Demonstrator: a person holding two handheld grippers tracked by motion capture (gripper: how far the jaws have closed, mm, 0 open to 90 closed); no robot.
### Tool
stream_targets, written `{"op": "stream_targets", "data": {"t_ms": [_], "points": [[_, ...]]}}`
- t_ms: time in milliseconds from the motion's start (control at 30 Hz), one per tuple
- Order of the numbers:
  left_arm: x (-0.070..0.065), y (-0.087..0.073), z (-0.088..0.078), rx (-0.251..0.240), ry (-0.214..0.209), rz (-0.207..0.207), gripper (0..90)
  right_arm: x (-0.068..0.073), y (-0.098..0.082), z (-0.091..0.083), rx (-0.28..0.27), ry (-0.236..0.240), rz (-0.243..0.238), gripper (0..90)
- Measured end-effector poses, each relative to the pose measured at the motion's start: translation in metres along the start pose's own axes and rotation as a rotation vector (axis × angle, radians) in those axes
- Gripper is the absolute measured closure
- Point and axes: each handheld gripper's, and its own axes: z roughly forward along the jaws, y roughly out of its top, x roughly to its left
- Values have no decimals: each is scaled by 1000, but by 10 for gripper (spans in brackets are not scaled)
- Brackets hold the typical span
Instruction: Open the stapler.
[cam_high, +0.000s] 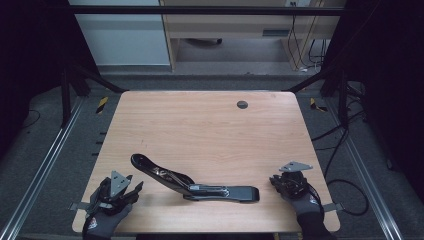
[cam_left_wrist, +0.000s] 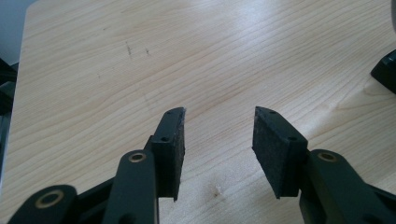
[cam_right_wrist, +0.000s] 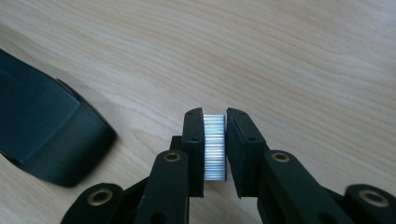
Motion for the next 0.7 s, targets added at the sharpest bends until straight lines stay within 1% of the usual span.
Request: {"op": "stream_targets", "data": {"t_ms": [33,133,200,267,300,333,400,700], "points": [[1,0,0,1,1,-3,535,-1,-2,-2,6,5,23,779],[2,0,0,10,0,-12,533,-7,-8,-5,4,10,37,779],[1,-1,1,15,-6,-16,531,-9,-11,-4,0,9,19,778],[1,-1,1,17,-6,-13,530,-9,-11,-4,5,11,20,778],[1,0,1,17,-4,-11,530,-8,-11,-3,12,16,32,778],[1,0,1,17,-4,-11,529,-8,-11,-3,21,16,23,778],[1,-1,1,20,-6,-12,529,-7,-11,-3,30,15,23,777],[0,-1,3,32,-13,-7,524,-9,-12,-1,28,14,31,773]]}}
